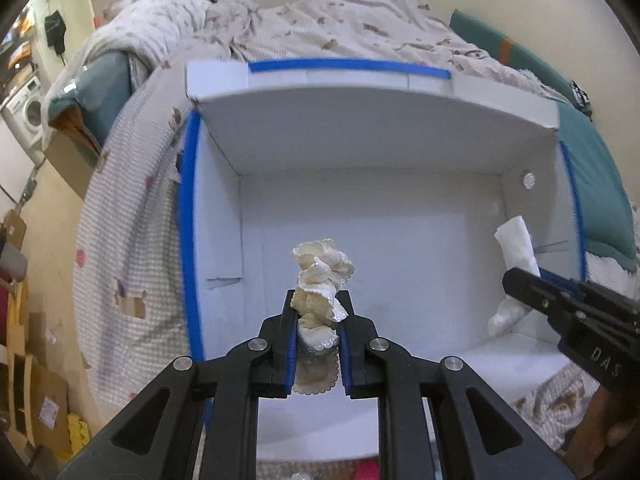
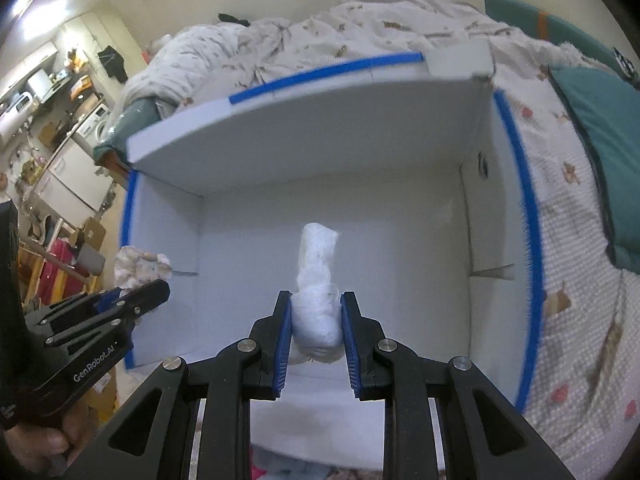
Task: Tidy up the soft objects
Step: 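Carry the cream scrunchie and white sock with both tools into the box, then open both tools to drop the scrunchie and sock on the box floor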
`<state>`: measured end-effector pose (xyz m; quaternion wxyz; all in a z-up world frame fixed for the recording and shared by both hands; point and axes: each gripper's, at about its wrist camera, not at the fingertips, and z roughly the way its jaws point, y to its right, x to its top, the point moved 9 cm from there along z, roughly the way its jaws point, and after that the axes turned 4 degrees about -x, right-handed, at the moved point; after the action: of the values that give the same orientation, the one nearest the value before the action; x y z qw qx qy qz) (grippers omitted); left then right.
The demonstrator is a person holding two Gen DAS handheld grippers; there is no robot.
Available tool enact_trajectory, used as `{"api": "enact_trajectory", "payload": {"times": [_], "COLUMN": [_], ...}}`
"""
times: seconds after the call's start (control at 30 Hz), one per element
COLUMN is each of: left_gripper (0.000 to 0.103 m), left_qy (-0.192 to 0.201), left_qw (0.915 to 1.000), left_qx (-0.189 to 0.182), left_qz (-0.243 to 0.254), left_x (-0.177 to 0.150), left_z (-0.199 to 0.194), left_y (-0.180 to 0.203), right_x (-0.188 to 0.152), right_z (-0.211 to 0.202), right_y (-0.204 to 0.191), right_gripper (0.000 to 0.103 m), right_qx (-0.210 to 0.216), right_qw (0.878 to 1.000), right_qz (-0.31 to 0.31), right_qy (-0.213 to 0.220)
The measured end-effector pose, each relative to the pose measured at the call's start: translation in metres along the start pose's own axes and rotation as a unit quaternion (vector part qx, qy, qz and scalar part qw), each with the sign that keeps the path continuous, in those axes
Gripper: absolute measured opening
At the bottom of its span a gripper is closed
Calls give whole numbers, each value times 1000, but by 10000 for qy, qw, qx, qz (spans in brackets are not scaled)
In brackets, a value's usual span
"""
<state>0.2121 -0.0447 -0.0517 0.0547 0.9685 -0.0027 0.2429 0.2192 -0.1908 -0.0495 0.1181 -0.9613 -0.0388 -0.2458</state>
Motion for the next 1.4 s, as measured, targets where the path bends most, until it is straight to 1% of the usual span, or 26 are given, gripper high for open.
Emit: {"api": "enact_trajectory", "payload": {"times": [0.1, 0.2, 0.3, 0.33, 0.47, 0.63, 0.7, 0.77, 0.8, 0.83, 0.9, 0.93, 0.97, 1.0, 1.03, 1.07, 1.13, 1.2, 1.23, 1.27, 1.33, 1.4], "left_gripper": [15, 15, 15, 15, 16, 16, 18, 18, 19, 20, 28, 35, 40, 40, 41, 43, 48, 49, 51, 54, 61, 62], "left_qy": [-73, -101, -39, -75, -186, -193, -307, -492, -518, -487, -428, -426, -419, -403, -392, -390, -404, -460, -473, -472, -412, -321], "left_qw": [9999, 9997, 9998, 9997, 9992, 9994, 9988, 9966, 9957, 9957, 9970, 9974, 9976, 9977, 9977, 9977, 9977, 9975, 9974, 9974, 9977, 9981], "left_qx": [29, -60, 57, 120, 32, 124, 75, -144, -178, -157, -18, 23, 14, -9, -18, -10, -8, 9, 43, 67, 128, 167], "left_qz": [-72, -193, -179, -187, -366, -258, -366, -646, -743, -768, -641, -576, -552, -553, -555, -550, -542, -542, -540, -542, -531, -499], "left_x": [-8, -11, -12, -13, -16, -17, -20, -24, -25, -24, -23, -23, -23, -23, -24, -25, -26, -27, -28, -29, -29, -28], "left_z": [15, 26, 30, 33, 37, 40, 43, 47, 47, 46, 45, 44, 44, 43, 42, 42, 41, 40, 38, 37, 31, 28], "left_y": [-4, -5, -8, -9, -8, -6, -7, -8, -9, -10, -9, -8, -6, -4, -3, -2, -1, -1, 0, 1, 3, 1], "right_x": [-8, -19, -27, -29, -32, -32, -31, -32, -33, -33, -35, -36, -37, -37, -37, -36, -35, -34, -34, -33, -31, -30], "right_z": [21, 39, 51, 53, 59, 66, 66, 66, 65, 65, 62, 61, 60, 58, 56, 53, 48, 44, 43, 40, 35, 34], "right_y": [4, 4, 6, 6, 5, 5, 7, 9, 9, 7, 5, 4, 3, 1, 1, 0, 0, 0, 1, 3, 4, 5], "right_gripper": [25, 25, 25, 25, 25, 25, 25, 25, 25, 26, 27, 32, 37, 43, 58, 63, 63, 70, 84, 95, 103, 103], "right_qx": [-7, -144, -100, -95, -136, -169, -199, -231, -232, -240, -289, -316, -330, -326, -329, -339, -367, -336, -314, -285, -260, -201], "right_qw": [9998, 9993, 9984, 9982, 9978, 9974, 9975, 9975, 9976, 9976, 9977, 9977, 9977, 9979, 9981, 9983, 9986, 9988, 9988, 9987, 9982, 9981], "right_qz": [101, -22, 70, 87, 100, 102, 142, 176, 183, 188, 172, 154, 145, 147, 152, 154, 143, 215, 292, 391, 528, 580], "right_qy": [-177, -356, -551, -578, -645, -688, -668, -644, -628, -614, -581, -580, -571, -548, -507, -438, -353, -271, -222, -146, -56, 10]}}
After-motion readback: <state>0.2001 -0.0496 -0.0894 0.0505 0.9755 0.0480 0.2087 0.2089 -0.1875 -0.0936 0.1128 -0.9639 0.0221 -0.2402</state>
